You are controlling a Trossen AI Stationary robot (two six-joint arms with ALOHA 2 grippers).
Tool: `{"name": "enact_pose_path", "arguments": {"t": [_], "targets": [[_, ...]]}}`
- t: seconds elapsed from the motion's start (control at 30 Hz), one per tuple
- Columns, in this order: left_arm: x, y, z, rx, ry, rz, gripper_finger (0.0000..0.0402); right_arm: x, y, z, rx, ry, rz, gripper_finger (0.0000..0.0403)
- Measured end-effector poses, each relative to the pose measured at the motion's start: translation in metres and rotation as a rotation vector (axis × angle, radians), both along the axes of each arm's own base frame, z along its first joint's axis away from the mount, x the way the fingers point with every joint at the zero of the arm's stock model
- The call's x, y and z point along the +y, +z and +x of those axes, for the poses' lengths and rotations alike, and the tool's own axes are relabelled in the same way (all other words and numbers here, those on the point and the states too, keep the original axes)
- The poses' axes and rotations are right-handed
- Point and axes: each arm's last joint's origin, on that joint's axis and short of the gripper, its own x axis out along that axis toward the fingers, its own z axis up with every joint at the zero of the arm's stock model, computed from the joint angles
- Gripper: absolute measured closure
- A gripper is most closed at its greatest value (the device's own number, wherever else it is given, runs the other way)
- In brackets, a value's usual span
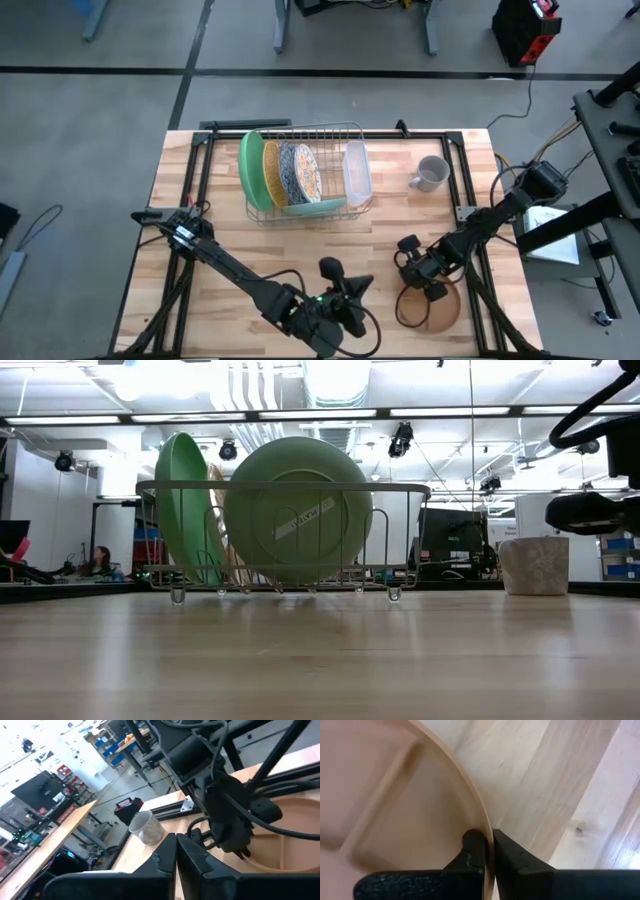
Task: Sort dishes
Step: Put the brown plate in the dish rack
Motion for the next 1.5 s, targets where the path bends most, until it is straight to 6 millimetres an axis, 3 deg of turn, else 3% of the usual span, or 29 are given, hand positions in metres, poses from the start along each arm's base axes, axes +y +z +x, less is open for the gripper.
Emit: {"name": "enact_pose_path", "arguments": {"t": [0.1, 0.33, 0.57, 0.7, 0.83, 0.97, 1.07, 1.23, 1.5], "targets": [[0.000, 0.004, -0.003, 0.009, 0.040, 0.034, 0.0401, -0.001, 0.008, 0.000, -0.059, -0.005, 0.015, 0.0401], [-0.002, 0.003, -0.021, 0.053, 0.163, 0.110, 0.0401, -0.008, 0.053, -0.007, -0.268, -0.006, 0.108, 0.0402], [-0.004, -0.002, -0.034, 0.046, 0.227, 0.160, 0.0401, -0.020, 0.106, -0.016, -0.634, -0.011, 0.097, 0.0402], [-0.005, -0.001, -0.043, 0.037, 0.274, 0.242, 0.0401, -0.031, 0.146, -0.020, -0.885, -0.116, -0.056, 0.0402], [-0.003, 0.002, -0.057, 0.065, 0.288, 0.338, 0.0401, -0.045, 0.184, -0.021, -1.137, -0.361, -0.336, 0.0403], [0.012, 0.007, -0.076, 0.093, 0.286, 0.374, 0.0401, -0.061, 0.209, -0.014, -1.223, -0.445, -0.535, 0.0403], [0.027, 0.014, -0.092, 0.083, 0.291, 0.363, 0.0401, -0.077, 0.221, -0.005, -1.295, -0.438, -0.588, 0.0403], [0.033, 0.022, -0.099, 0.110, 0.287, 0.384, 0.0401, -0.115, 0.230, 0.007, -1.412, -0.327, -0.571, 0.0403], [0.043, 0.033, -0.113, 0.137, 0.281, 0.389, 0.0401, -0.202, 0.223, 0.030, -1.511, -0.259, -0.580, 0.0403]]}}
